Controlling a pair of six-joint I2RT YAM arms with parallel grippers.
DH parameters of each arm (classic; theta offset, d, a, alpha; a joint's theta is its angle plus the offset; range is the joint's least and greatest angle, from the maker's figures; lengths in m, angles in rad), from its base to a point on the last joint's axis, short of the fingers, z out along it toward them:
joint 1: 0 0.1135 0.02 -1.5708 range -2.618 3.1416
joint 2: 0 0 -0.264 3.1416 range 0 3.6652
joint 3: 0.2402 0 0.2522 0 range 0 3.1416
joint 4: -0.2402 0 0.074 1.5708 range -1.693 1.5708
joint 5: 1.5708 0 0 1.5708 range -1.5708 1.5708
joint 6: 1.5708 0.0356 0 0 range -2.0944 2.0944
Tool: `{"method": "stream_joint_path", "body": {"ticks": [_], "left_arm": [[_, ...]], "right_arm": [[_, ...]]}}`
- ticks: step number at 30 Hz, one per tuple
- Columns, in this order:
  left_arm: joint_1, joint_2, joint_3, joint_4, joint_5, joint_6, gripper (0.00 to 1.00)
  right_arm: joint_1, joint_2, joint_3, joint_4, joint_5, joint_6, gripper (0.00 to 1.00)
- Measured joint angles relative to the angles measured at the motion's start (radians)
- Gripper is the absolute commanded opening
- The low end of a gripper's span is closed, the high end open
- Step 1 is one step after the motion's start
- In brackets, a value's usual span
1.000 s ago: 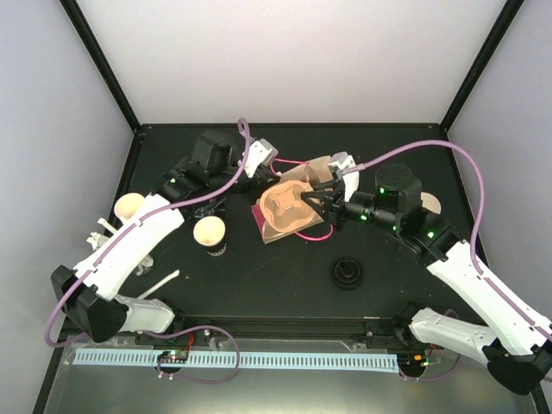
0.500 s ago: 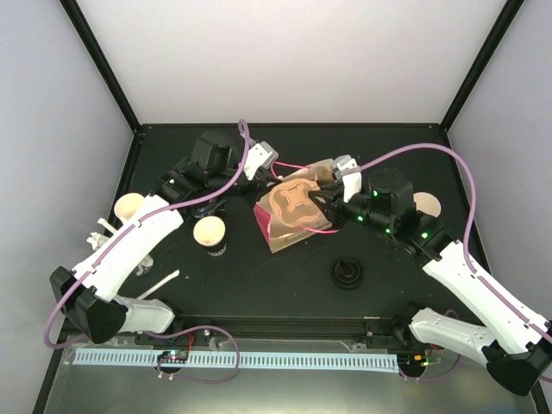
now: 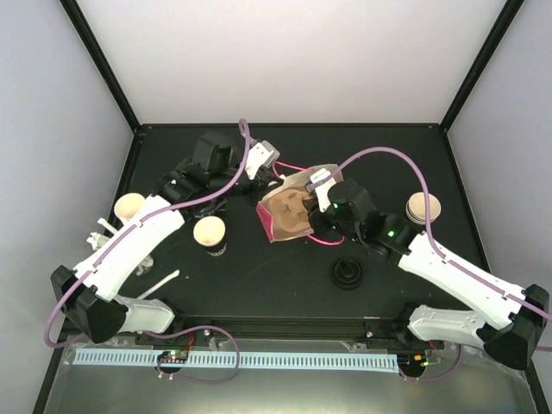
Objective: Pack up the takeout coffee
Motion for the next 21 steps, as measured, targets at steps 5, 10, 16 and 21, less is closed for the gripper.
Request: {"method": "stream_joint_path", "body": {"ticks": [5,10,16,21], "left_arm": [[-0.039,0.000,-0.027,0.051,-0.030,0.009,0.02],[-0.100,-0.003,-0.079,0.105,-0.107,0.049,0.02],[-0.136,-0.028,-0.103,0.131,-0.166,0.080,0.01],[-0.142,-0.031,-0.116,0.135,-0.204,0.079,0.01]], "right_arm": [[0.019,0.027,-0.036,0.005,0.041,0.011,0.26],[0.021,0.078,-0.061,0.006,0.070,0.068,0.26],[0.010,0.092,-0.065,0.029,0.069,0.153,0.26],[0.008,0.154,-0.027,0.037,0.071,0.202,0.24]]}}
